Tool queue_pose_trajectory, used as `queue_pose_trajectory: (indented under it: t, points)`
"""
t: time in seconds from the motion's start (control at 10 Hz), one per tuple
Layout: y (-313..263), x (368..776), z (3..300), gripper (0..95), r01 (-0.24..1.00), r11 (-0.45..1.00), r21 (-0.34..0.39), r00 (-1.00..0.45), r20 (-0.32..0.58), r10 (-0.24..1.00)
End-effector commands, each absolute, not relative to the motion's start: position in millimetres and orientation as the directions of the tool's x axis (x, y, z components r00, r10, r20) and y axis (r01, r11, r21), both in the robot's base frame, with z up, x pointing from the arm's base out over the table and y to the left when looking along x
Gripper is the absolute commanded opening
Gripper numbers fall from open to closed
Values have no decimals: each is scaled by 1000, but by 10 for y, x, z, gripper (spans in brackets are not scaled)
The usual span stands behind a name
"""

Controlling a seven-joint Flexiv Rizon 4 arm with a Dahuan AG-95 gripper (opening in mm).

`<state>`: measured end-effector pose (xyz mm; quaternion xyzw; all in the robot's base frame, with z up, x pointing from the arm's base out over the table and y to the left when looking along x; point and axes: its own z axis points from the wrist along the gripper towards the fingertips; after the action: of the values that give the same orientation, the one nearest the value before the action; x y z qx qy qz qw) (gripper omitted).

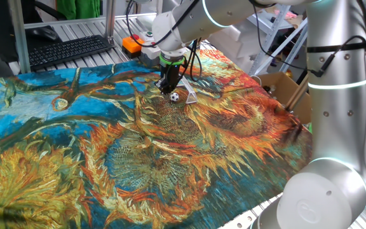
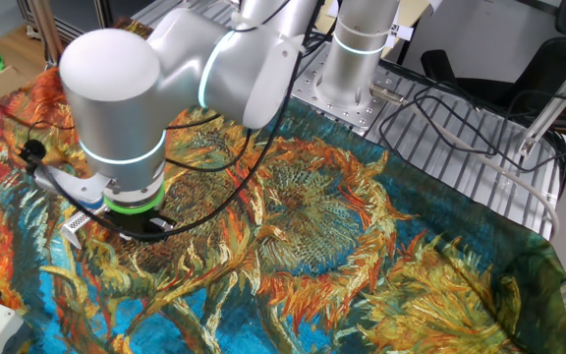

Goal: Push the soccer ball into the goal

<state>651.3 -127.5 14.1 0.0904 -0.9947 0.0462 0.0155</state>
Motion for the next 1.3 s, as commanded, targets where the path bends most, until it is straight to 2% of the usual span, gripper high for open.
queue_pose_trajectory:
  t: [0.1,0.9,1.1,1.3]
  points:
    - [-1281,6491,144,0,-177,980,-88,-984,39,-174]
    - [-1434,6594,142,0,-132,989,-62,-991,43,-129]
    - [-1422,6597,144,0,-75,997,5,-996,53,-75]
    - [-1383,6615,150,0,-71,998,4,-996,50,-71]
